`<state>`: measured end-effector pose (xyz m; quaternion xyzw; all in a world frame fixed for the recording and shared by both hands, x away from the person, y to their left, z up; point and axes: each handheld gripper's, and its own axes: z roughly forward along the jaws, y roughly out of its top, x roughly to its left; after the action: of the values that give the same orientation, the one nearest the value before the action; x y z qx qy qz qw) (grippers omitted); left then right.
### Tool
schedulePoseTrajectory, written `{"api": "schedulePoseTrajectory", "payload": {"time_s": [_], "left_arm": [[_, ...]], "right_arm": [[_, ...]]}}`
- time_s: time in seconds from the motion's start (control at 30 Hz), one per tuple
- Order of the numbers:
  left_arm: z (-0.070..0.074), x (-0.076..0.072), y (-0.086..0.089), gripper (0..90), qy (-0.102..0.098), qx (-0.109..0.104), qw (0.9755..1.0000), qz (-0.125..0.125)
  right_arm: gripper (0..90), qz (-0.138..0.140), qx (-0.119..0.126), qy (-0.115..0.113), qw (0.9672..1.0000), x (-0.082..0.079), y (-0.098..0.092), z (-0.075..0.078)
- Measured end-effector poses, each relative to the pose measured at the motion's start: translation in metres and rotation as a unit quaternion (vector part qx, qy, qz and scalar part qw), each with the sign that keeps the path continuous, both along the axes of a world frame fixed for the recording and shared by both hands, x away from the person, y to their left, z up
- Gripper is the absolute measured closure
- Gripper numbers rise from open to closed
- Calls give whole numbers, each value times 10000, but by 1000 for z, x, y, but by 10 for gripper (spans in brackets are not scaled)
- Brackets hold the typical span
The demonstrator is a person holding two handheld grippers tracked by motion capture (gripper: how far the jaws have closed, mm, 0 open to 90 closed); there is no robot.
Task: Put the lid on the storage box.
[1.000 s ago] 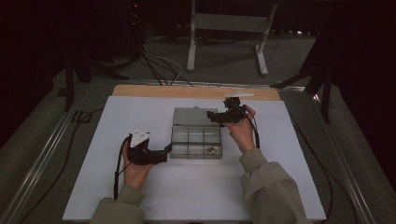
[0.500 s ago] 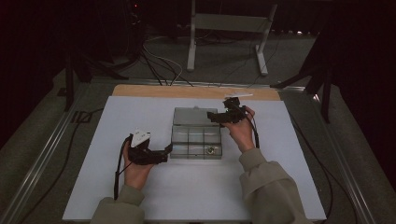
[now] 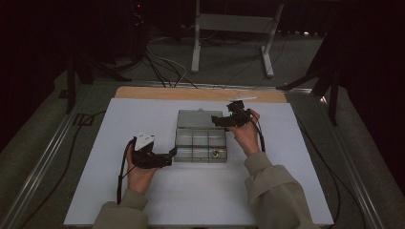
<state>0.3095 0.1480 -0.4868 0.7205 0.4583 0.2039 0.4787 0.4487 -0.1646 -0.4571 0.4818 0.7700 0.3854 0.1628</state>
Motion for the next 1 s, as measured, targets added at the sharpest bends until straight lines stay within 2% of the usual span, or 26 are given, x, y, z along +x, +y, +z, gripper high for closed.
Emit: {"api": "schedulePoseTrajectory", "payload": {"time_s": [0.5, 0.87, 1.0], "left_arm": [[-2, 1, -4, 1, 10, 25, 10000, 14], [-8, 3, -12, 1, 69, 73, 9999, -24], [-10, 5, -15, 18, 193, 78, 9997, -123]], "right_arm": [[1, -62, 127, 181, 9997, 6, -2, -9], [9, -50, 227, 469, 9986, 11, -5, -19], [9, -33, 251, 554, 9981, 13, -4, -23]]}}
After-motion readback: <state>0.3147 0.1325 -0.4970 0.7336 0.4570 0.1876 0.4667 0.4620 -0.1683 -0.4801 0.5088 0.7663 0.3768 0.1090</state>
